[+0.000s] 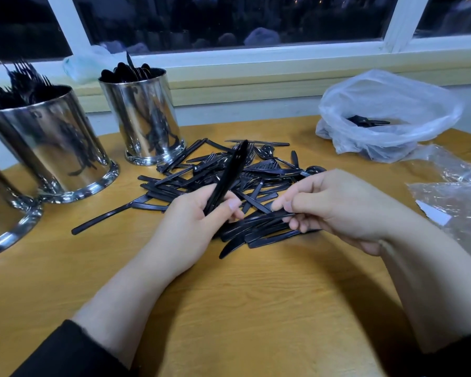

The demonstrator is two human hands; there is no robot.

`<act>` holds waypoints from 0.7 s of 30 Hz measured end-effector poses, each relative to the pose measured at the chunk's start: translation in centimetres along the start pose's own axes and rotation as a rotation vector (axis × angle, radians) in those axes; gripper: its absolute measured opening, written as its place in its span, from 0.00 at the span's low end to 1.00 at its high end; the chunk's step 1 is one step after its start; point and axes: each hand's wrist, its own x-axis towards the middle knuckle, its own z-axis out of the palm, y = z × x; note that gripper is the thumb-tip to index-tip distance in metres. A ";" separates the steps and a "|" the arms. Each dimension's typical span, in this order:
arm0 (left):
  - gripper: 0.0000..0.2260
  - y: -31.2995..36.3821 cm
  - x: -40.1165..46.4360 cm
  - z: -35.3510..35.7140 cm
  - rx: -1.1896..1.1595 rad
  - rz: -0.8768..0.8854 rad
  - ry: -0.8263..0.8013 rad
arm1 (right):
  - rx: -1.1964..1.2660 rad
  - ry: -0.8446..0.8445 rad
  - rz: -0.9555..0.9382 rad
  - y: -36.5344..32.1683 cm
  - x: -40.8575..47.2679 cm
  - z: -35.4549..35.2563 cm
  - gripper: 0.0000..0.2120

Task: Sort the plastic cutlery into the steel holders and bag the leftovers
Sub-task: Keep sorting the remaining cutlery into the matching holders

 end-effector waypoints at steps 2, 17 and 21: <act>0.06 0.0 -0.1 0.2 0.052 -0.007 -0.057 | 0.044 0.002 0.016 0.2 0.4 0.8 0.07; 0.06 -0.3 0.4 0.2 0.089 -0.038 -0.068 | -0.820 0.113 -0.029 0.8 -1.1 -5.9 0.06; 0.07 -0.5 0.4 0.2 0.083 -0.057 -0.076 | -0.895 0.025 0.022 1.0 -0.8 -5.5 0.09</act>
